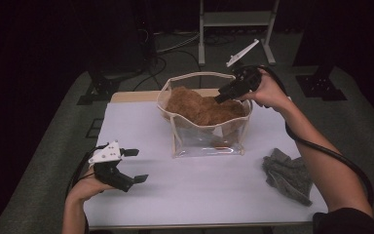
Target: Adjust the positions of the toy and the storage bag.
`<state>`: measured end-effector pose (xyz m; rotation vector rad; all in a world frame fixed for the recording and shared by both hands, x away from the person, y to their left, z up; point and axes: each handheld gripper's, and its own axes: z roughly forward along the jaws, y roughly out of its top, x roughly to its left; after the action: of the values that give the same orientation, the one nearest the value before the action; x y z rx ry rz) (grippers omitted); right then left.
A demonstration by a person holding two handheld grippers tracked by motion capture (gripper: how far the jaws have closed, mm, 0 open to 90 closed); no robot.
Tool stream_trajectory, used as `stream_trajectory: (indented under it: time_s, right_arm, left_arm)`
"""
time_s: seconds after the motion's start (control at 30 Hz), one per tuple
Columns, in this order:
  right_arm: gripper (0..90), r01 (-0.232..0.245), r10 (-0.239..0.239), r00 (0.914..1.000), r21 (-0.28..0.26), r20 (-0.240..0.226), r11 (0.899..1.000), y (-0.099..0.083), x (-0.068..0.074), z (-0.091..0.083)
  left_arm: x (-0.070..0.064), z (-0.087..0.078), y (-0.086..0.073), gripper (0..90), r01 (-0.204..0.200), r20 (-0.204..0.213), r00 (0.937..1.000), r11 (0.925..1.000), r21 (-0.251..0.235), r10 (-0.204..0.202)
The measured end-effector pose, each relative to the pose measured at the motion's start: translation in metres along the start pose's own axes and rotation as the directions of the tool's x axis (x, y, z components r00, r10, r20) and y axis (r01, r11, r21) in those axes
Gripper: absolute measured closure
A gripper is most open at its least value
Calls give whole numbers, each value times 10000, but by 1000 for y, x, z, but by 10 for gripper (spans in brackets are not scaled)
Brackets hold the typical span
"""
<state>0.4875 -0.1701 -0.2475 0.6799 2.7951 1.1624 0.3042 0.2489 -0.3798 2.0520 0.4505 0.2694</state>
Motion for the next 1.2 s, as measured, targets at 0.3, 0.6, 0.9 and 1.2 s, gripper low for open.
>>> stream_trajectory:
  time_s: [0.3,0.6,0.9,1.2]
  right_arm:
    - [457,-351,355,9993,-474,79,9983,-19,5,-31]
    - [441,-540,563,9981,-792,261,9954,-37,10,-58]
    - [426,-582,616,9976,-1019,306,9931,-49,16,-74]
    - [414,-655,705,9968,-1180,389,9909,-66,22,-88]
  left_arm:
    - [-1,1,1,62,2,-21,10000,10000,-31,-2]
    - [2,1,-2,61,56,-12,10000,10000,-8,-56]
    - [2,4,0,61,5,51,10000,10000,18,-5]
    - [4,8,1,61,17,122,9999,10000,65,-18]
